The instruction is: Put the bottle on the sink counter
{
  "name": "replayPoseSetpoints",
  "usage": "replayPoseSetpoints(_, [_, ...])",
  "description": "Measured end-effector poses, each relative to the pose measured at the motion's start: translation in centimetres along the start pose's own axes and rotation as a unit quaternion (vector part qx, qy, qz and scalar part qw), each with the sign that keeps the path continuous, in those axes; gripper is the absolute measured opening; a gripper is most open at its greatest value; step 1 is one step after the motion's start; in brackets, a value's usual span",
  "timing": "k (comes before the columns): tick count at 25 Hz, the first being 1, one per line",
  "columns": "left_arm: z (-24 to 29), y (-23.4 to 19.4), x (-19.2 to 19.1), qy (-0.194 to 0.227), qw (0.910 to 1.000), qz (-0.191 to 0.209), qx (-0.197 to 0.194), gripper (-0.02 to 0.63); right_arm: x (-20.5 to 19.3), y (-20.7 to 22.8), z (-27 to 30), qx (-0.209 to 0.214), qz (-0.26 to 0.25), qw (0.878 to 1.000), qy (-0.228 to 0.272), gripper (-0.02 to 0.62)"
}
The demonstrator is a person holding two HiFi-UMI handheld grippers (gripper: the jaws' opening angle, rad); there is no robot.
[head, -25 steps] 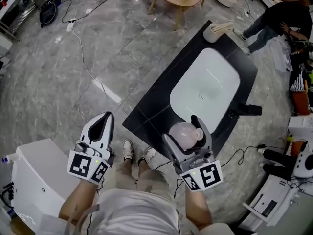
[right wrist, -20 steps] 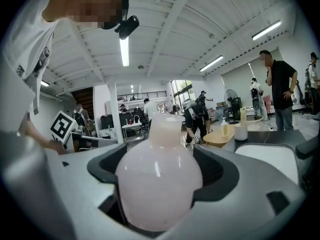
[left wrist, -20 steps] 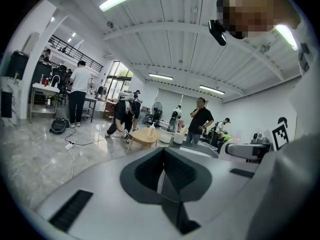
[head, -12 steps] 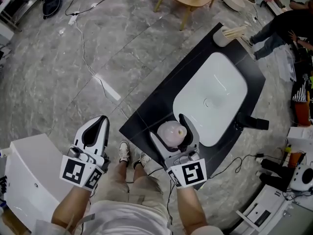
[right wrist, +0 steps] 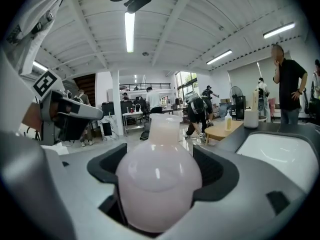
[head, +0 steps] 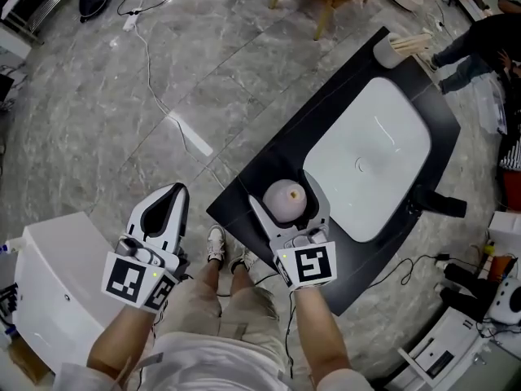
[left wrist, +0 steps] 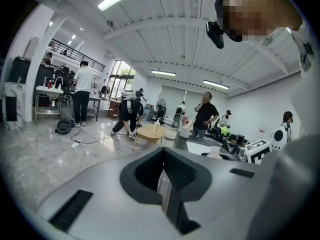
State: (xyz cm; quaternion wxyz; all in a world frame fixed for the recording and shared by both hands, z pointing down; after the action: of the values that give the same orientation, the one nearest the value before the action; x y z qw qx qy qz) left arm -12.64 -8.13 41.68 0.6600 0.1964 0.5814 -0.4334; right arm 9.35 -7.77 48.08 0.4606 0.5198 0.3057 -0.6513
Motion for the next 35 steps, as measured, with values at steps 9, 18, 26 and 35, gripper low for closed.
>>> replayPoseSetpoints(9, [-0.7, 0.2, -1.9, -0.009, 0.9999, -0.008, 0.009, 0.014, -1.9, 0.4, 1.5, 0.000, -0.018, 1.000, -0.017, 0.417])
replayPoseSetpoints(18, [-1.2, 0.3, -2.7, -0.004, 0.9997, -0.015, 0.017, 0.014, -2.7, 0.1, 3.0, 0.011, -0.030, 0.999, -0.028, 0.417])
replayPoseSetpoints(26, [-1.5, -0.1, -3.0, -0.002, 0.9995, -0.020, 0.025, 0.014, -2.9, 0.2, 4.1, 0.020, -0.018, 0.998, -0.056, 0.417])
replayPoseSetpoints(35, [-0.9, -0.1, -3.8, 0.000, 0.9993, -0.028, 0.024, 0.014, -3.1, 0.0, 4.5, 0.033, -0.030, 0.996, -0.075, 0.417])
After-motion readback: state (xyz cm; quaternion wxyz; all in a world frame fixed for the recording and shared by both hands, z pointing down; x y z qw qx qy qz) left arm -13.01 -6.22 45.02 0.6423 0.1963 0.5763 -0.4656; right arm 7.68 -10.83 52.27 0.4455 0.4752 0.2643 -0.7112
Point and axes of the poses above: the fingertips, and each gripper's own axes: z forward along the fingers, y to its right, x out of its top, the point moved 7 cm from there along -z, backward along the fingers, and after that the axes turned 3 degrees about -x, right-handed, at the moved point
